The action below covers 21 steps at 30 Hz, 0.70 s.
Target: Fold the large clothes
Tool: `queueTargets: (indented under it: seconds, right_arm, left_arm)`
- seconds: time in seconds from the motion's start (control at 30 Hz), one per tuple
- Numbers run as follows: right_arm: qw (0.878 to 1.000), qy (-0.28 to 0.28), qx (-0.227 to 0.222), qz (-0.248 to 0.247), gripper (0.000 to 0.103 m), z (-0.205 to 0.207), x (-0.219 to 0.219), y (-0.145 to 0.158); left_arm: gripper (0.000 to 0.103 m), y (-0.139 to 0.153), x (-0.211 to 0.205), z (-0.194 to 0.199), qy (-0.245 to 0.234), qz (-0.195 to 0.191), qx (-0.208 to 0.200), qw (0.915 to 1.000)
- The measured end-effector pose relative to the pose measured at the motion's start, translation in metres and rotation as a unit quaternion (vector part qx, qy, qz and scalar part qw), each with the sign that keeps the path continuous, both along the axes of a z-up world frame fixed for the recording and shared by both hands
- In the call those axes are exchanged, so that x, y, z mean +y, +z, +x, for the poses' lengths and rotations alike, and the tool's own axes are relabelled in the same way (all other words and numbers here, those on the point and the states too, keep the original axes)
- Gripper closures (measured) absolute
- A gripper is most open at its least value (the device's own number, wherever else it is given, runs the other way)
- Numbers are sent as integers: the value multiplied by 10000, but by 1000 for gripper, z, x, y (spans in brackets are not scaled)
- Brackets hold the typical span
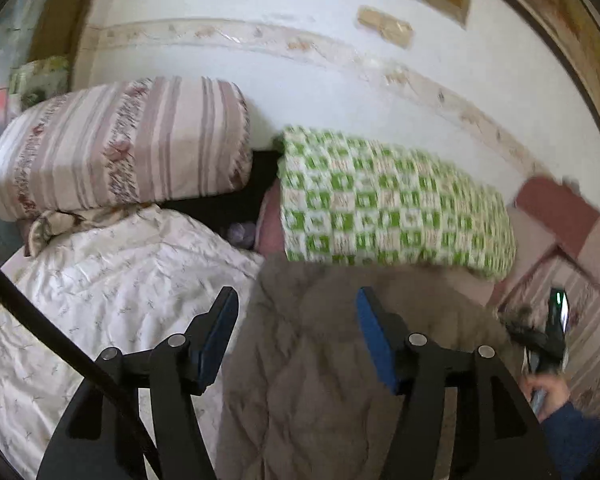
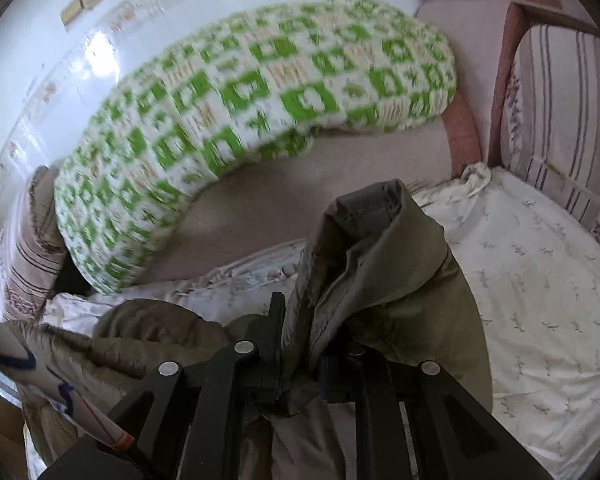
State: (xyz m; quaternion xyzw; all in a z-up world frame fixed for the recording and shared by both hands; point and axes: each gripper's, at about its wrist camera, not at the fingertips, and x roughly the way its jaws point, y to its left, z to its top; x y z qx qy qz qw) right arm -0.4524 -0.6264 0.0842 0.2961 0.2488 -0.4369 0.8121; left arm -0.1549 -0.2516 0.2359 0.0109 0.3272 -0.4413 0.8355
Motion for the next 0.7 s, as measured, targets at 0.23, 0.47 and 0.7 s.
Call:
queueTargets:
  seconds: [0.23, 0.47, 0.7]
  right_arm:
    - [9970, 111, -734, 218, 53, -24, 4, -1]
    - [9977, 561, -307, -231, 47, -51, 48, 12]
    - [9953, 387, 619, 635, 47, -58, 55, -55]
  left_arm:
    - [43, -94, -73, -31, -647, 988, 166, 9929]
    - [26, -159, -124, -13, -379, 1780, 313, 9828]
    - [25, -149, -116, -24, -123, 2010, 354, 9789]
